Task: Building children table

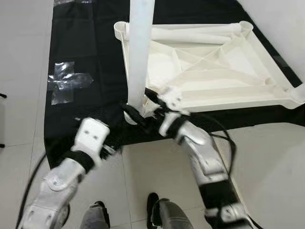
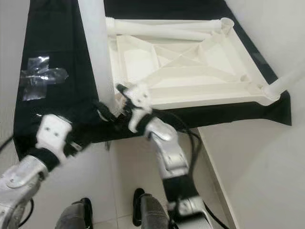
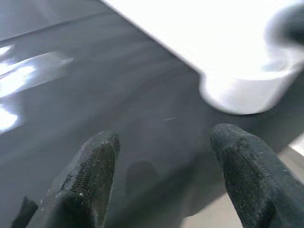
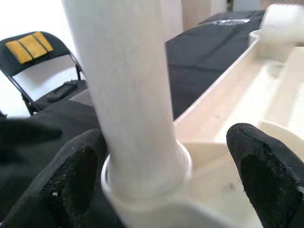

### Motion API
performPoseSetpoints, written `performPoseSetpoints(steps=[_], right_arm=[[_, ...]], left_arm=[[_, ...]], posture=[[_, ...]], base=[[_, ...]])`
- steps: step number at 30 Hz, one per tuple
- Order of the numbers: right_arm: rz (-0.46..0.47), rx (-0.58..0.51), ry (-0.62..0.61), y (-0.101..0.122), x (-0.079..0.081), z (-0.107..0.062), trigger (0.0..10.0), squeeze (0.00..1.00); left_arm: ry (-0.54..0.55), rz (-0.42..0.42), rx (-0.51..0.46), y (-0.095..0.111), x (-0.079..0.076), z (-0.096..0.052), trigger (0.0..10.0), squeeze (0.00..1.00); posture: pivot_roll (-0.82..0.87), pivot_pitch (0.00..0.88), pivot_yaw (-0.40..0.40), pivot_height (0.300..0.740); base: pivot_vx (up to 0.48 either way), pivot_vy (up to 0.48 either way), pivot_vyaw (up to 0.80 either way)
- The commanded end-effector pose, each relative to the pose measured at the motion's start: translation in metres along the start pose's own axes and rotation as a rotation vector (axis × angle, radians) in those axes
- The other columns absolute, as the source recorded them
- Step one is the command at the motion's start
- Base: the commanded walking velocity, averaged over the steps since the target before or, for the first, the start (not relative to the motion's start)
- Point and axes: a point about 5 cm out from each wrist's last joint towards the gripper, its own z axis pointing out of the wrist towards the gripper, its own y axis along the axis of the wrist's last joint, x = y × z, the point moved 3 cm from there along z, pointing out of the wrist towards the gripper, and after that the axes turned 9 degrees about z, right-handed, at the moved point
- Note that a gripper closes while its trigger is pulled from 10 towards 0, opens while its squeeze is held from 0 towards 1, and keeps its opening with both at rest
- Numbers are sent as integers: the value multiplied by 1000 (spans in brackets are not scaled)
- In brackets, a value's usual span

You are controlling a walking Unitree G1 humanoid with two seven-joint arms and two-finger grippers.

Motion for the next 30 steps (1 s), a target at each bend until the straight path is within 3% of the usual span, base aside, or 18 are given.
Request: performPoseSetpoints(steps=[1,4,6,7,8,10,11,14,15,22,30], right_arm=[[15,-20,-10,2,-2,-10,10000,1000],[6,-21,-79,-2,-12,-31,10000,1000],[6,-21,-79,-2,-12,-31,10000,1000],[-9,-21,-214,-8,-23,-54,10000,969],[-9,-21,-214,-8,-23,-54,10000,969],[-7,-20,-290,-13,-26,-66,10000,635],[-1,-11,-306,-16,-24,-73,10000,282],[7,-3,-312,-18,-22,-78,10000,231],[21,6,-309,-20,-19,-84,10000,0],[74,15,-299,-20,-18,-105,10000,0],[94,18,-280,-20,-16,-109,10000,0]], left_arm=[[37,-33,38,-12,4,-3,10000,0],[77,-41,76,-23,10,-5,10000,0],[77,-41,76,-23,10,-5,10000,0],[87,-49,95,-31,8,-3,10000,0],[87,-49,95,-31,8,-3,10000,0],[82,-59,96,-33,4,-1,10000,0],[79,-56,101,-34,1,1,10000,0],[75,-48,108,-36,-2,2,10000,0],[74,-33,108,-37,-3,2,10000,0],[101,-5,86,-36,-2,10,10000,0],[97,-1,56,-33,-4,15,10000,0]], posture=[[66,253,-92,740],[57,249,-77,740],[57,249,-77,740],[42,242,-56,740],[42,242,-56,740],[37,239,-50,740],[31,238,-47,740],[28,237,-45,740],[26,237,-45,740],[7,229,-48,740],[12,214,-64,740]], base=[[0,0,0],[0,0,0],[0,0,0],[0,0,0],[0,0,0],[0,0,0],[0,480,0],[0,480,0],[0,480,0],[0,480,0],[0,480,0]])
